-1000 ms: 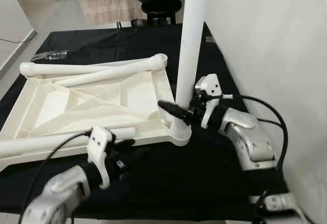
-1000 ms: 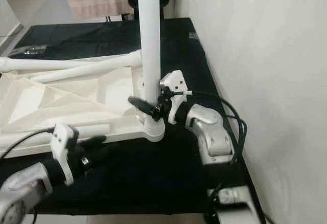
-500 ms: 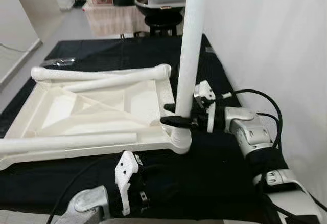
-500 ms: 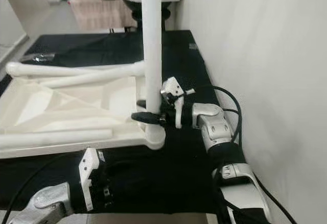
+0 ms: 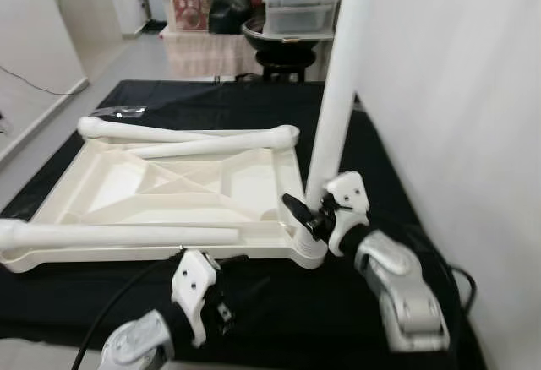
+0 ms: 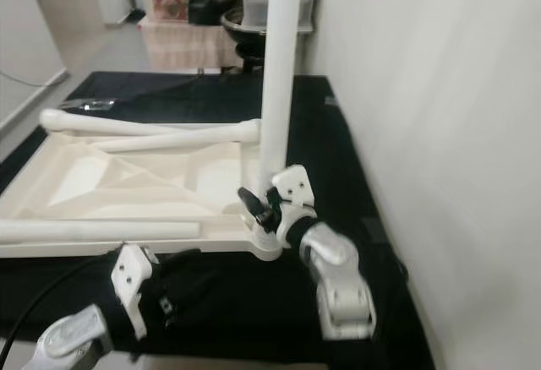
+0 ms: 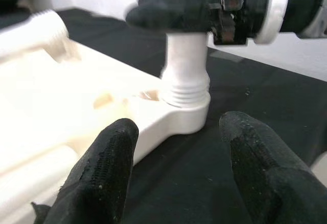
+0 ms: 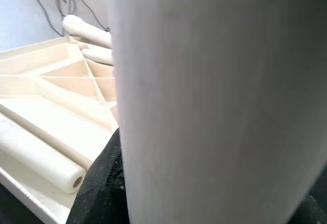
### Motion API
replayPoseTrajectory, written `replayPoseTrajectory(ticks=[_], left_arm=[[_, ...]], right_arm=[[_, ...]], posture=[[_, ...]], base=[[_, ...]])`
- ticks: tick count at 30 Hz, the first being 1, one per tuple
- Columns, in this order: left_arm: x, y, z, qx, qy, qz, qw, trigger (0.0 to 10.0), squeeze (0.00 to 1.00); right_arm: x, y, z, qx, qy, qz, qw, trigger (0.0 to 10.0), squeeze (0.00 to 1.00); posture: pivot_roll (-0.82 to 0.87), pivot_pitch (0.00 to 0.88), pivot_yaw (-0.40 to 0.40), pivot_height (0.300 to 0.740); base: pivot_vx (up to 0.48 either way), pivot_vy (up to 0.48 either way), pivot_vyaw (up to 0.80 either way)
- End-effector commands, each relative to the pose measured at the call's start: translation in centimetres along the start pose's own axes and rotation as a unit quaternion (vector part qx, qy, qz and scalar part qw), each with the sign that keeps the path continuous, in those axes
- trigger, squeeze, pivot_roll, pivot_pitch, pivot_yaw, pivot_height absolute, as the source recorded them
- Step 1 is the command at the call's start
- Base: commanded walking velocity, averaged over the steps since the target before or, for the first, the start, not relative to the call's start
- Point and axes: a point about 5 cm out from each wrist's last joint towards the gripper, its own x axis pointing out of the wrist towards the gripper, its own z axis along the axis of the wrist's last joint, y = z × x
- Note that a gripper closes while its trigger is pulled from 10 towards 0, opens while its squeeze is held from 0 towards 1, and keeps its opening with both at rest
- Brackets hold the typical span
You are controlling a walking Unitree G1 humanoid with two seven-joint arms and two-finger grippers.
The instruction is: Building children table
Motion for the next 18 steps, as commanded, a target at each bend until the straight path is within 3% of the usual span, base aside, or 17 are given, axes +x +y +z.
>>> replayPoseTrajectory(ticks=[1, 2, 5, 6, 7, 9, 10, 12, 14, 15, 16, 18], left_arm=[[-0.1, 0.0, -0.7, 0.006, 0.013, 0.007, 1.000, 10.0, 0.00], [-0.1, -0.1, -0.9, 0.008, 0.018, 0.003, 1.000, 10.0, 0.00], [0.0, -0.2, -1.1, 0.006, 0.019, 0.007, 1.000, 10.0, 0.00], [0.1, -0.1, -1.1, 0.007, 0.019, 0.010, 1.000, 10.0, 0.00], [0.1, -0.1, -1.1, 0.007, 0.019, 0.010, 1.000, 10.0, 0.00], [0.8, 0.5, -1.1, 0.013, 0.021, 0.016, 1.000, 10.0, 0.00], [0.8, 0.5, -1.1, 0.013, 0.021, 0.016, 1.000, 10.0, 0.00], [1.5, 0.6, -1.0, 0.018, 0.023, 0.010, 1.000, 10.0, 0.00], [1.5, 0.6, -1.0, 0.018, 0.023, 0.010, 1.000, 10.0, 0.00], [1.7, 0.5, -1.0, 0.018, 0.023, 0.008, 1.000, 10.0, 0.00], [1.8, 0.4, -1.1, 0.017, 0.025, 0.005, 1.000, 10.0, 0.00], [1.9, 0.3, -1.3, 0.017, 0.027, 0.003, 0.999, 10.0, 0.00]], right_arm=[[-0.6, -1.2, -4.2, -0.011, 0.112, -0.027, 0.993, 0.0, 0.00], [-0.2, -2.1, -3.9, -0.017, 0.111, -0.038, 0.993, 10.0, 0.00], [0.3, -2.4, -3.4, -0.014, 0.103, -0.023, 0.994, 10.0, 0.00], [0.8, -2.5, -2.9, -0.008, 0.090, 0.015, 0.996, 10.0, 1.00], [0.8, -2.5, -2.9, -0.008, 0.090, 0.015, 0.996, 10.0, 1.00], [1.9, -2.8, -0.6, 0.007, 0.025, 0.102, 0.994, 10.0, 1.00], [1.9, -2.8, -0.6, 0.007, 0.025, 0.102, 0.994, 10.0, 1.00], [2.1, -3.2, 1.8, 0.021, -0.032, 0.193, 0.980, 10.0, 1.00], [2.1, -3.2, 1.8, 0.021, -0.032, 0.193, 0.980, 10.0, 1.00], [1.8, -3.3, 2.5, 0.002, -0.045, 0.237, 0.970, 10.0, 1.00], [2.0, -3.9, 3.0, -0.005, -0.038, 0.279, 0.960, 10.0, 0.00], [2.3, -4.9, 3.4, -0.008, -0.023, 0.317, 0.948, 10.0, 0.00]], posture=[[-0.11, 0.087, 0.024, 0.740], [-0.10, 0.079, 0.016, 0.740], [-0.09, 0.080, 0.013, 0.740], [-0.08, 0.076, 0.015, 0.740], [-0.08, 0.076, 0.015, 0.740], [-0.07, 0.068, 0.016, 0.740], [-0.07, 0.068, 0.016, 0.740], [-0.07, 0.066, 0.017, 0.740], [-0.07, 0.066, 0.017, 0.740], [-0.06, 0.057, 0.014, 0.740], [-0.06, 0.057, 0.012, 0.740], [-0.06, 0.057, 0.011, 0.740]], base=[[0.000, 0.000, 0.00], [0.000, 0.000, 0.00], [0.000, 0.000, 0.00], [0.000, 0.000, 0.00], [0.000, 0.000, 0.00], [0.000, 0.000, 0.00], [0.000, 0.000, 0.00], [0.000, 0.000, 0.00], [0.000, 0.000, 0.00], [0.000, 0.000, 0.00], [0.000, 0.000, 0.00], [0.000, 0.000, 0.00]])
